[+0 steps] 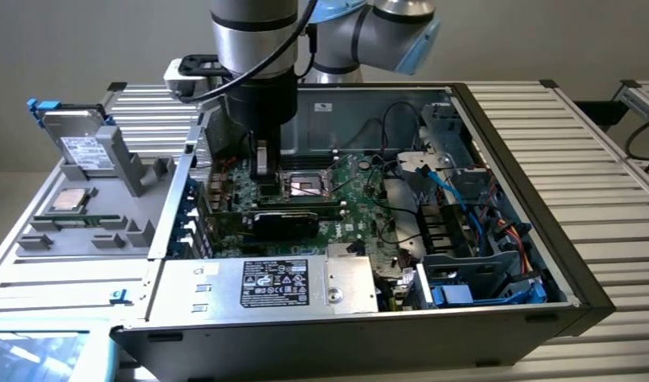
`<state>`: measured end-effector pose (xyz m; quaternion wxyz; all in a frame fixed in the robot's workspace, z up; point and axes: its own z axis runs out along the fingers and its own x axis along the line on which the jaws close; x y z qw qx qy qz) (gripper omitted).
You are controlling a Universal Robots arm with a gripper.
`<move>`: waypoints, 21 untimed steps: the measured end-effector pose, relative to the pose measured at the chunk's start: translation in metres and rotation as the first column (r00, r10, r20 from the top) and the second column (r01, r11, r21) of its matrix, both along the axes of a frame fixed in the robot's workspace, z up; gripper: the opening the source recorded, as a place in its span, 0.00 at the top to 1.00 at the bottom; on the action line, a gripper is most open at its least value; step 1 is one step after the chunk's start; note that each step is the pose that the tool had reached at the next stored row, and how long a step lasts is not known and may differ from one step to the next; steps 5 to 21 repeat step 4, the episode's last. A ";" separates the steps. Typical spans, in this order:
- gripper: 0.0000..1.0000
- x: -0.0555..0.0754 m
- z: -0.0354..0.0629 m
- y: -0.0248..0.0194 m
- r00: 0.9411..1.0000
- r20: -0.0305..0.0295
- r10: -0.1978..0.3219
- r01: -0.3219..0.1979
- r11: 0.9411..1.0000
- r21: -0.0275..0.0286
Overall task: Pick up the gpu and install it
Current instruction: 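Press down on the gpu until it lock into place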
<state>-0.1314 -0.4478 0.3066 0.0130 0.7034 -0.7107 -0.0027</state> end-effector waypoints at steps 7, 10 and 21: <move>0.88 0.000 0.0001 0.0000 1.000 0.000 0.000 0.000 1.000 0.000; 0.88 0.000 0.0001 0.0000 1.000 0.000 0.000 0.000 1.000 0.000; 0.88 0.000 0.0001 0.0000 1.000 0.000 0.000 0.000 1.000 0.000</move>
